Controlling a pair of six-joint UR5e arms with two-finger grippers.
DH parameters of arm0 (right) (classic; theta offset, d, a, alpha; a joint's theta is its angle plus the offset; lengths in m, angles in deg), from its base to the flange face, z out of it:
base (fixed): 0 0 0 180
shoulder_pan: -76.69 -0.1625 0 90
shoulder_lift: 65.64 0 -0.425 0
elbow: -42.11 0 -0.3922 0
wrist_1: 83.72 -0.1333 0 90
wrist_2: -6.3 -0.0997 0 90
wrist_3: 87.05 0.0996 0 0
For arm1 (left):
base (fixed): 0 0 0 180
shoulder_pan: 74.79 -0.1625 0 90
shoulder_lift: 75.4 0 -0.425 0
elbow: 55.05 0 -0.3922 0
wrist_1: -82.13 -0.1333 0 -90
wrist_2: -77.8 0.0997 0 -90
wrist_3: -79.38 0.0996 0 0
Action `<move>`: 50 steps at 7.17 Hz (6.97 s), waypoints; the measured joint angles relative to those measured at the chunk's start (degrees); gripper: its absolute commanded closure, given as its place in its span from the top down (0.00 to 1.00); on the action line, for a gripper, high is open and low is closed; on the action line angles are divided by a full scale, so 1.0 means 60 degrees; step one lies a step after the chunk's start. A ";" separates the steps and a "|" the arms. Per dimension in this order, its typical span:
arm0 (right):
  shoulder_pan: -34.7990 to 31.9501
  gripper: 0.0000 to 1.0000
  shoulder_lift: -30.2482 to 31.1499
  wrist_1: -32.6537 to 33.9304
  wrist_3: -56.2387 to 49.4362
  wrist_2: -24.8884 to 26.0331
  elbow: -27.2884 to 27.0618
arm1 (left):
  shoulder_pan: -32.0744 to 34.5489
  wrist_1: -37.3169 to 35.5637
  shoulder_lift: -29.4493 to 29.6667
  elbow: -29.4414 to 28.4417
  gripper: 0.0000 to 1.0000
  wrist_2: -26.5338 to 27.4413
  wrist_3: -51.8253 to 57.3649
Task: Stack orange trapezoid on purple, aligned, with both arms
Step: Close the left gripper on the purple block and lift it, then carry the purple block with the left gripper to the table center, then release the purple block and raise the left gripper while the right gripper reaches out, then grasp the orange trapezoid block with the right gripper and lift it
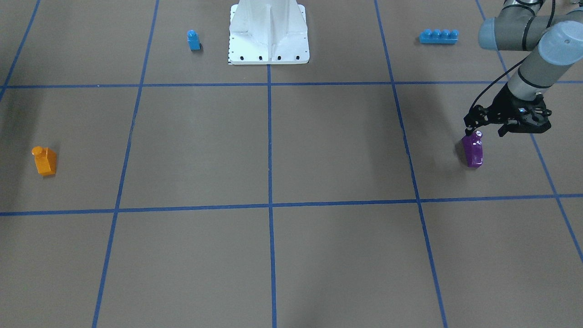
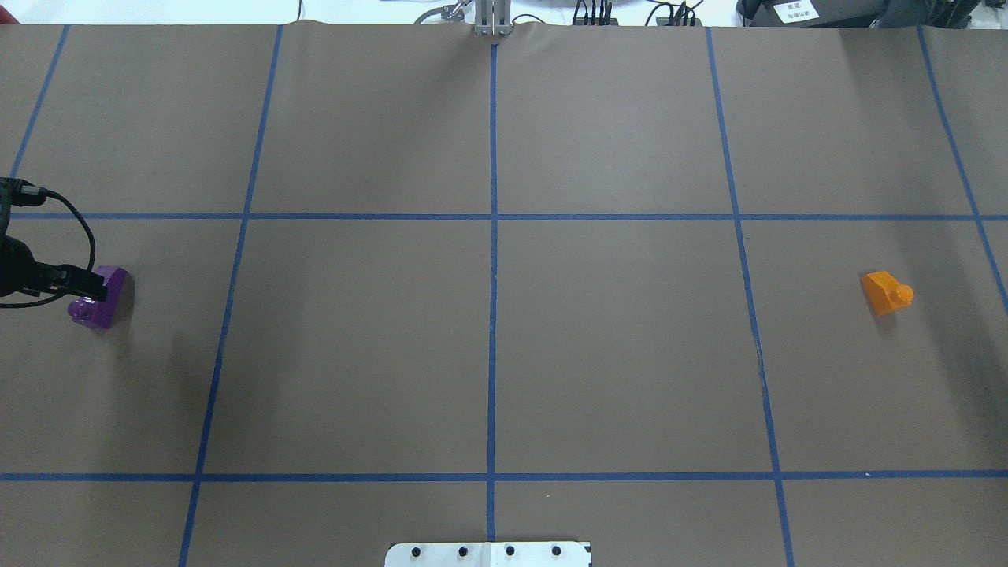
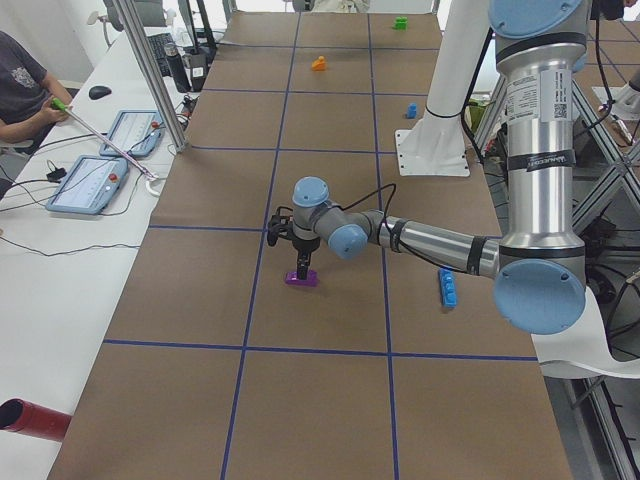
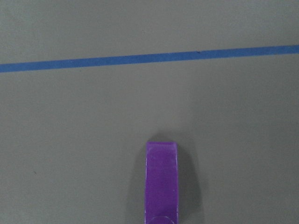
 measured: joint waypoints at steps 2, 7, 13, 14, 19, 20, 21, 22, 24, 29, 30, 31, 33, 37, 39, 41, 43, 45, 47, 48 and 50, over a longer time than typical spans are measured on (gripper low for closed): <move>-0.0002 1.00 -0.0042 0.0004 0.0010 0.0002 0.0001 | -0.0322 0.0172 0.0211 -0.0496 1.00 0.0081 -0.0024; -0.0003 1.00 -0.0064 0.0005 0.0012 -0.0011 0.0004 | -0.0394 0.0197 0.0301 -0.0874 0.00 0.0090 0.0025; 0.0000 1.00 -0.0289 0.0014 -0.0007 0.0013 0.0023 | -0.0313 -0.0232 0.0835 0.0435 0.00 -0.0565 0.0572; 0.0001 1.00 -0.0349 0.0015 0.0005 0.0009 0.0053 | -0.0443 -0.0837 0.1724 0.0549 0.00 -0.0378 0.0736; 0.0001 1.00 -0.0421 0.0008 0.0172 -0.0012 0.0202 | -0.2709 -0.5334 0.7880 -0.1015 0.00 0.1940 0.1304; 0.0004 1.00 -0.0421 0.0015 0.0226 -0.0017 0.0210 | -0.2915 -0.5044 0.8585 -0.2006 0.00 0.2083 0.1408; 0.0020 1.00 -0.0419 0.0018 0.0266 -0.0019 0.0210 | -0.3087 -0.4424 0.8963 -0.2890 0.00 0.2146 0.1557; 0.0034 1.00 -0.0417 0.0019 0.0289 -0.0023 0.0209 | -0.3234 -0.3969 0.9132 -0.3459 0.00 0.2172 0.1732; 0.0043 1.00 -0.0415 0.0020 0.0325 -0.0044 0.0209 | -0.3475 -0.3683 0.9468 -0.4066 0.00 0.2184 0.1851; 0.0044 1.00 -0.0423 0.0020 0.0330 -0.0103 0.0368 | -0.3796 -0.3326 1.0199 -0.5239 1.00 0.2451 0.2219; 0.0044 1.00 -0.0427 0.0020 0.0333 -0.0106 0.0361 | -0.3796 -0.3272 1.0225 -0.5266 1.00 0.2452 0.2279; 0.0044 1.00 -0.0428 0.0020 0.0333 -0.0110 0.0324 | -0.3778 -0.3143 1.0244 -0.5258 1.00 0.2446 0.2247; 0.0202 1.00 -0.0396 -0.0023 0.0498 -0.0083 0.0138 | -0.3513 -0.3066 1.0430 -0.5148 1.00 0.2296 0.2209; 0.1994 1.00 0.0808 -0.3974 0.4074 0.0468 -0.0485 | -0.2704 -0.5634 1.0572 -0.3229 1.00 0.1463 0.2224; 0.2864 1.00 0.1142 -0.5121 0.4855 0.0715 -0.0551 | -0.2450 -0.7109 1.0347 -0.1926 1.00 0.1424 0.2339; 0.3784 1.00 0.1237 -0.5284 0.4995 0.1221 -0.0659 | -0.2238 -0.7849 0.9623 -0.0677 1.00 0.1390 0.2555; 0.4539 1.00 0.1328 -0.5308 0.5337 0.1794 -0.0692 | -0.2140 -0.7956 0.9340 -0.0337 1.00 0.1312 0.2606; 0.5184 1.00 0.1297 -0.5312 0.5574 0.2169 -0.0650 | -0.2126 -0.7970 0.9242 -0.0214 1.00 0.1294 0.2613; 0.5490 0.99 0.1178 -0.5312 0.5604 0.2254 -0.0481 | -0.2124 -0.7977 0.9174 -0.0153 1.00 0.1292 0.2613; 0.5540 0.99 0.1097 -0.5312 0.5592 0.2265 -0.0313 | -0.2125 -0.7978 0.9144 -0.0143 1.00 0.1291 0.2610; 0.5561 0.87 0.0925 -0.5312 0.5520 0.2284 0.0032 | -0.2145 -0.7979 0.9122 -0.0140 1.00 0.1292 0.2600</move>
